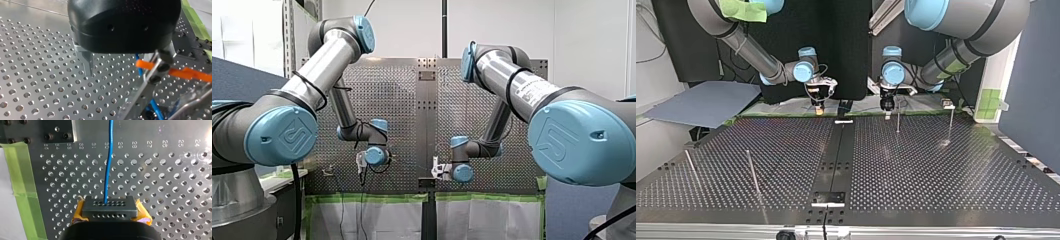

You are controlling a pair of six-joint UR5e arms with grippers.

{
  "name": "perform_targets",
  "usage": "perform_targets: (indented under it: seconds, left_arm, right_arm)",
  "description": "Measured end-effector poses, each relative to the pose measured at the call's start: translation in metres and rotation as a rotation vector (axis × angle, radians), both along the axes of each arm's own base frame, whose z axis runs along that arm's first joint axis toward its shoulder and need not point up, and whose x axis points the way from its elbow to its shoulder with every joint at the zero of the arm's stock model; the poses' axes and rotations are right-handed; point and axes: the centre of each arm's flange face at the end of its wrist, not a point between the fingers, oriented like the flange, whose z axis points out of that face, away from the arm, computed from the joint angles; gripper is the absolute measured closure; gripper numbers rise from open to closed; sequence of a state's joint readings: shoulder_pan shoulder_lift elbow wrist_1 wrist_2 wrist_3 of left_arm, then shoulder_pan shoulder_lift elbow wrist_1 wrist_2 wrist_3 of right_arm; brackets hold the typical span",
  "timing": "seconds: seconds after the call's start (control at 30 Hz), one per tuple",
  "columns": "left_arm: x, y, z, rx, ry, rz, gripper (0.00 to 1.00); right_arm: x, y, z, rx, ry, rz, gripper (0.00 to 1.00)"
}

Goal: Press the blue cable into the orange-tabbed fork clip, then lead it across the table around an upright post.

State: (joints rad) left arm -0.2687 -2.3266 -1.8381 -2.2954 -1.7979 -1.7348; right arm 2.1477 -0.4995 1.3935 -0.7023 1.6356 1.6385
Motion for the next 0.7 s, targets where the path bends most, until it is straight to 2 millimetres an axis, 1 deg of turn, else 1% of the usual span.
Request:
perform_targets:
  seconds: [0.3,0.7]
  left_arm:
    - [0.0025,-0.0010,0.0020,0.012,0.001,0.001,0.00]
    - [-0.0038,-0.0097,0.0019,0.109,0.002,-0.006,0.00]
  right_arm:
    - [0.0010,0.0011,-0.0002,0.001,0.001,0.002,1.00]
    - [0.0009,0.0005,0.0001,0.000,0.000,0.002,1.00]
